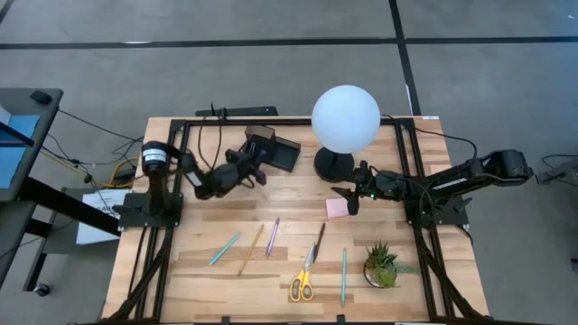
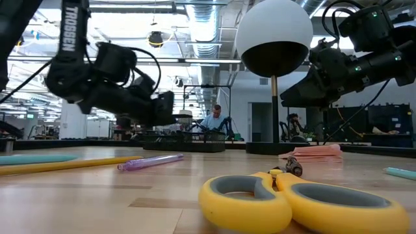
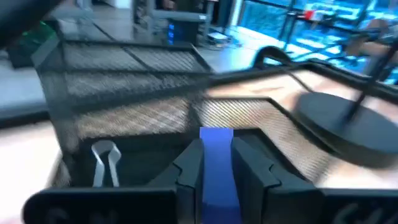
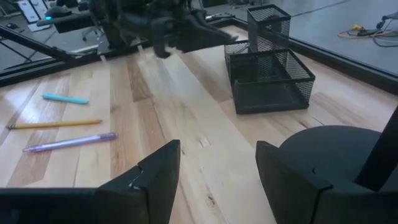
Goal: Pick and place office supplies into organizer
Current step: Put the blue eraser into the black desk organizer, then put the pink sticky notes into the black desk organizer
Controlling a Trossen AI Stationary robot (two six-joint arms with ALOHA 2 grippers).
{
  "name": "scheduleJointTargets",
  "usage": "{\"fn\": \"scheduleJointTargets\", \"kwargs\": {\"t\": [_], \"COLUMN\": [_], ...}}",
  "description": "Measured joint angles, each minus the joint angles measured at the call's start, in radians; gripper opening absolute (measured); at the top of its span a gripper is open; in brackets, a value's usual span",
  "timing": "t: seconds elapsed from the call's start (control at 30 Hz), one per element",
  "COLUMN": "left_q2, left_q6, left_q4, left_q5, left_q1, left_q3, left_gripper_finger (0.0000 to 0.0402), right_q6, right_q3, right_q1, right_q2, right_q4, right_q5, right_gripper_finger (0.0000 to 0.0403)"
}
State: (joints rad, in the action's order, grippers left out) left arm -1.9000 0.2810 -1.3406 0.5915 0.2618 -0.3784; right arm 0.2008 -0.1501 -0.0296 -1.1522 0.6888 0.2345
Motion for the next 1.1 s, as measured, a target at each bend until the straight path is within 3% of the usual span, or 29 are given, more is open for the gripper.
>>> {"fn": "scheduleJointTargets", "kwargs": {"t": [0.33, 0.67, 0.9, 1.1], "left_q2": [0.002, 0.002, 0.002, 0.002], "left_q6": [-0.035, -0.095, -0.079, -0.026], "left_q4": [0.362, 0.550, 0.878, 1.125], "left_q5": [-0.035, 0.016, 0.050, -0.035], "left_q1": [0.081, 0.081, 0.081, 0.077], "left_q3": [-0.150, -0.297, -0.435, -0.566], "left_gripper_finger": [0.0063, 0.0103, 0.0149, 0.0176], "right_q6": [0.000, 0.001, 0.009, 0.009], "right_q3": [0.000, 0.000, 0.000, 0.000], "right_q1": [0.001, 0.002, 0.002, 0.002], "right_q2": [0.000, 0.000, 0.000, 0.000], "right_q4": [-0.005, -0.021, -0.061, -0.061], "right_q5": [0.000, 0.000, -0.001, 0.000], "right_gripper_finger": [0.0205, 0.0205, 0.0205, 0.0205]}}
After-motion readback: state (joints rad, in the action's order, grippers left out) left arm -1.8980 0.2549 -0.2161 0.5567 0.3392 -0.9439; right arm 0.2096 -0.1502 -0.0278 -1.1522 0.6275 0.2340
